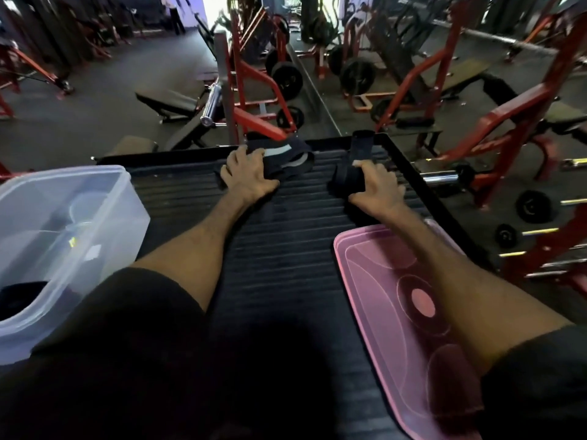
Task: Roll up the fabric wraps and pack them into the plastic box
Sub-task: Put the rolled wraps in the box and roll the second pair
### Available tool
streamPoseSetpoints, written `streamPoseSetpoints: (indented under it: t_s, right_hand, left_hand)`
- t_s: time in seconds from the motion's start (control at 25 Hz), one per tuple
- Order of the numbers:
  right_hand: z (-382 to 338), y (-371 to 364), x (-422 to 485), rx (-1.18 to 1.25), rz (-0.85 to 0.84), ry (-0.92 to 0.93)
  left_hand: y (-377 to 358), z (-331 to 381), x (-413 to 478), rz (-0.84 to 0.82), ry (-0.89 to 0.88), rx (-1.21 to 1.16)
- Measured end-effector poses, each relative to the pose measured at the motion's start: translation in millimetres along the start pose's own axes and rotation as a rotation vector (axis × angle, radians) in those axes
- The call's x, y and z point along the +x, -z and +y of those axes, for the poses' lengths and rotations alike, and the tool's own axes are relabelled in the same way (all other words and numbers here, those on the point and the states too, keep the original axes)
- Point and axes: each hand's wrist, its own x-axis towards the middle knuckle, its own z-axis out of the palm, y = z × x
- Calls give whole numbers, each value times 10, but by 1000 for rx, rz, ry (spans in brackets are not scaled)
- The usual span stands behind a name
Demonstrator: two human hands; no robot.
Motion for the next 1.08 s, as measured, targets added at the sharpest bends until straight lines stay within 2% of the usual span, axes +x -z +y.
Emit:
streamPoseSetpoints:
  t_s: [0.16, 0.28, 0.36, 0.52, 0.68, 0.84, 1.08]
  right_hand:
    - [45, -110, 27, 24, 86, 55]
    - [62, -152, -15, 75, 148, 90]
    - [73, -175, -36, 136, 172, 136]
    - [31, -140, -42, 214, 216, 176]
    - [-145, 28, -104, 252, 249, 222]
    - [-449, 389, -314, 327, 272, 280]
    - [-940, 676, -923, 432, 233, 417]
  left_hand:
    - [-68, -47, 289, -43, -17, 12]
    - [-12, -108, 430, -168, -87, -7]
    - [26, -169, 454, -178, -171, -40]
    - [94, -317, 270, 22, -321, -208]
    - [212, -313, -99, 230, -336, -341]
    - [610, -295, -637, 326, -352, -454]
    - [1155, -456, -1792, 442, -286, -500]
